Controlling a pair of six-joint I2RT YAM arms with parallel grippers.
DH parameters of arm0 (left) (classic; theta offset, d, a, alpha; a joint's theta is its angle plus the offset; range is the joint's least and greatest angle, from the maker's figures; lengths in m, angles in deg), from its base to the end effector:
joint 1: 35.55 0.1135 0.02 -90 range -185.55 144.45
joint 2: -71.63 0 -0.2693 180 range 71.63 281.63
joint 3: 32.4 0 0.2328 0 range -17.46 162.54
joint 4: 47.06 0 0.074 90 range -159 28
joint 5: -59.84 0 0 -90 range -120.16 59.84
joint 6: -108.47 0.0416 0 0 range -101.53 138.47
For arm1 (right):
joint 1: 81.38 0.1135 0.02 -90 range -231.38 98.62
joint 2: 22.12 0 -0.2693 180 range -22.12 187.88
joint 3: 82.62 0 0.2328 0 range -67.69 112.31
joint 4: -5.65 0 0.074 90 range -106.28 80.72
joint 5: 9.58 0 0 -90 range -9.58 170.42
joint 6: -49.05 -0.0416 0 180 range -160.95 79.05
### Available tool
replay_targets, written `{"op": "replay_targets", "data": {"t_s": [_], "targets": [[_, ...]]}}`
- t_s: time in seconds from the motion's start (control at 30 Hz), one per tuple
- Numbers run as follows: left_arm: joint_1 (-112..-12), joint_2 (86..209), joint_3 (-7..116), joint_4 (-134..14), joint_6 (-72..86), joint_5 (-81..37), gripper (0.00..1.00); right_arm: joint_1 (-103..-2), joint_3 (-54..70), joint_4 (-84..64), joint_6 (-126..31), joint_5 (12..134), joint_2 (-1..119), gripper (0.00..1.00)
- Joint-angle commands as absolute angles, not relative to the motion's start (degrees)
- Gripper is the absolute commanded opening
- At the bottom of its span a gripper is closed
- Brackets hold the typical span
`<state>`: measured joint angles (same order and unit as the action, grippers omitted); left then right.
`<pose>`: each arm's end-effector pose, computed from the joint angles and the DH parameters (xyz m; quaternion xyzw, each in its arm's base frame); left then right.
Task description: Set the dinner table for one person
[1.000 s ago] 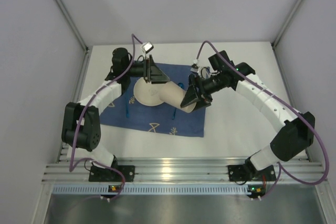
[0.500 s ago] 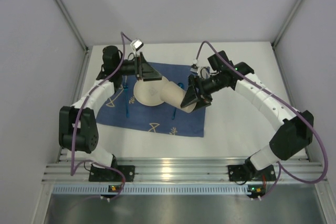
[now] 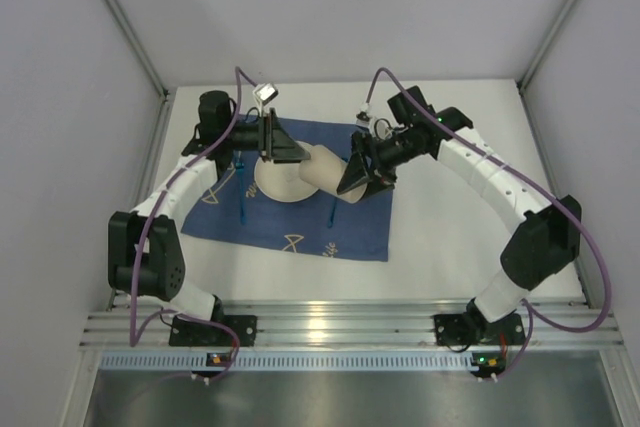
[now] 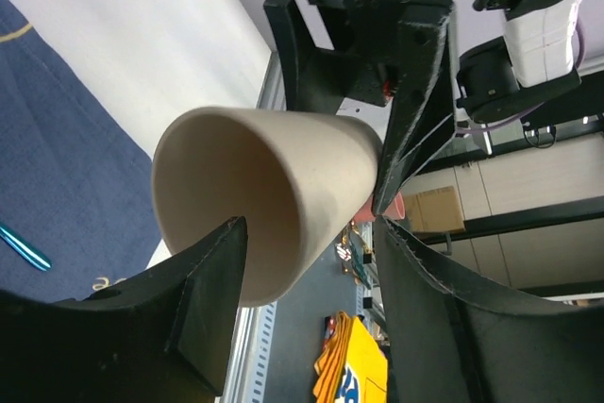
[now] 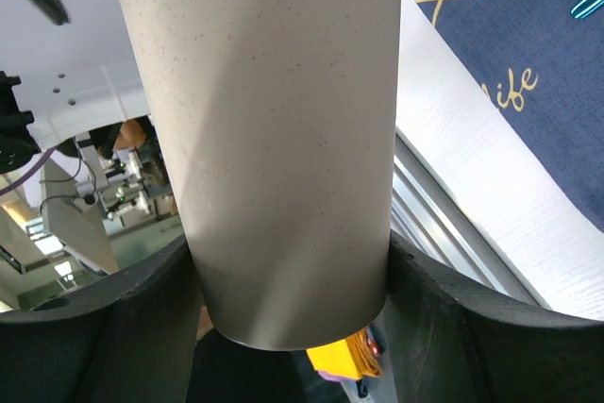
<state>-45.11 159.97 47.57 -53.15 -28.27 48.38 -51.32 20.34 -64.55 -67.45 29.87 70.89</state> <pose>0.3109 -0.0937 0.3283 0.1724 0.7036 -0.6649 0.1820 0.2551 0.1847 0.3355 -0.1367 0.8701 0.4734 0.0089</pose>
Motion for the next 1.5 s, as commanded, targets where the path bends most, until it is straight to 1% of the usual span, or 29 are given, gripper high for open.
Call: {"op": "replay_targets", "data": {"t_s": [0.0,0.07,0.23,0.27,0.3,0.43,0.47,0.5,0.53,0.6,0.63,0.67,0.7,0.87,0.9,0.97,1.0,1.03,1.07,1.1,1.13,1.17,1.2,1.23,1.27,1.3,1.37,1.4,1.47], "targets": [[-45.3,157.6,48.5,-65.7,-17.2,47.9,0.61,-51.7,22.7,-63.2,-66.3,28.9,70.2,0.00],[-45.0,157.2,48.6,-67.9,-15.5,47.3,0.61,-51.7,21.9,-63.2,-66.3,28.8,69.7,0.00],[-45.0,157.6,49.1,-67.2,-16.5,48.4,0.59,-51.8,20.5,-62.9,-66.4,29.1,69.0,0.00],[-45.1,157.6,49.2,-66.1,-17.2,48.9,0.58,-51.8,20.4,-62.7,-66.4,29.2,68.9,0.00],[-45.1,157.6,49.3,-65.1,-18.9,49.5,0.54,-51.8,20.3,-62.4,-66.4,29.2,69.2,0.00],[-45.7,157.6,49.9,-62.7,-20.5,50.0,0.47,-51.8,20.6,-60.1,-67.6,29.0,70.2,0.00],[-46.1,157.4,49.9,-62.5,-21.3,50.1,0.44,-51.8,20.8,-59.5,-68.0,28.9,70.7,0.00],[-46.5,157.3,49.9,-60.8,-22.6,50.1,0.35,-51.8,21.2,-57.8,-68.7,28.7,71.6,0.00],[-47.1,157.3,49.8,-60.3,-23.1,50.0,0.33,-51.8,21.4,-57.2,-69.1,28.7,72.1,0.00],[-47.7,157.3,49.7,-59.5,-23.9,50.1,0.22,-51.8,23.1,-55.9,-69.3,28.5,74.0,0.00],[-48.0,157.2,49.7,-59.4,-24.1,49.9,0.20,-51.8,23.6,-55.6,-69.3,28.4,74.7,0.00],[-48.1,157.1,49.6,-59.1,-24.6,49.7,0.11,-51.8,24.5,-55.5,-69.3,28.3,75.4,0.00],[-48.1,156.9,49.3,-58.7,-24.9,49.6,0.00,-51.8,24.8,-55.0,-69.3,28.0,76.7,0.00],[-48.1,155.7,47.1,-50.4,-32.4,48.7,0.00,-51.8,21.4,-51.3,-68.8,27.9,78.8,0.00],[-48.1,155.7,46.2,-46.7,-33.8,48.5,0.00,-51.8,20.8,-51.2,-68.3,28.3,79.6,0.00],[-48.1,156.0,46.0,-45.4,-35.5,48.1,0.00,-52.1,20.0,-52.1,-67.1,29.3,80.4,0.00],[-48.1,156.3,46.0,-45.7,-35.6,47.7,0.00,-52.1,19.9,-54.1,-65.6,31.1,80.8,0.02],[-48.1,157.1,46.6,-46.3,-35.4,47.3,0.00,-52.5,19.9,-55.3,-64.8,32.4,80.8,0.19],[-48.1,157.6,47.2,-48.8,-32.8,46.7,0.00,-53.2,19.9,-58.2,-63.9,36.1,80.2,0.30],[-48.2,158.1,50.3,-59.0,-29.5,44.7,0.00,-53.8,20.0,-59.6,-62.3,38.0,79.7,0.44],[-48.4,159.7,52.6,-66.0,-20.3,43.2,0.00,-55.4,19.8,-60.9,-62.0,40.1,79.1,0.66],[-48.6,160.7,55.3,-72.2,-15.6,41.1,0.00,-56.5,19.5,-63.7,-61.6,45.6,77.7,0.74],[-49.1,161.8,60.4,-78.4,-11.8,38.9,0.00,-57.6,19.4,-65.2,-61.1,48.6,76.9,0.80],[-50.3,164.2,62.9,-86.1,-6.4,34.3,0.00,-59.9,19.2,-66.6,-60.8,51.0,76.1,0.84],[-50.9,165.7,65.5,-90.2,-4.3,31.4,0.00,-61.2,18.5,-68.9,-60.6,55.5,74.2,0.87],[-52.5,169.0,70.9,-96.2,-2.4,25.4,0.00,-62.7,17.9,-69.7,-60.6,57.9,73.0,0.92],[-54.0,172.3,76.5,-100.7,0.9,20.6,0.00,-67.2,15.5,-71.6,-60.7,62.7,69.4,0.94],[-55.2,175.6,81.5,-102.0,1.2,17.9,0.00,-68.8,14.5,-71.9,-60.8,63.8,68.0,0.95],[-56.2,178.5,86.2,-103.9,0.6,11.9,0.00,-72.7,11.5,-72.6,-59.9,65.5,63.8,0.96]]}}
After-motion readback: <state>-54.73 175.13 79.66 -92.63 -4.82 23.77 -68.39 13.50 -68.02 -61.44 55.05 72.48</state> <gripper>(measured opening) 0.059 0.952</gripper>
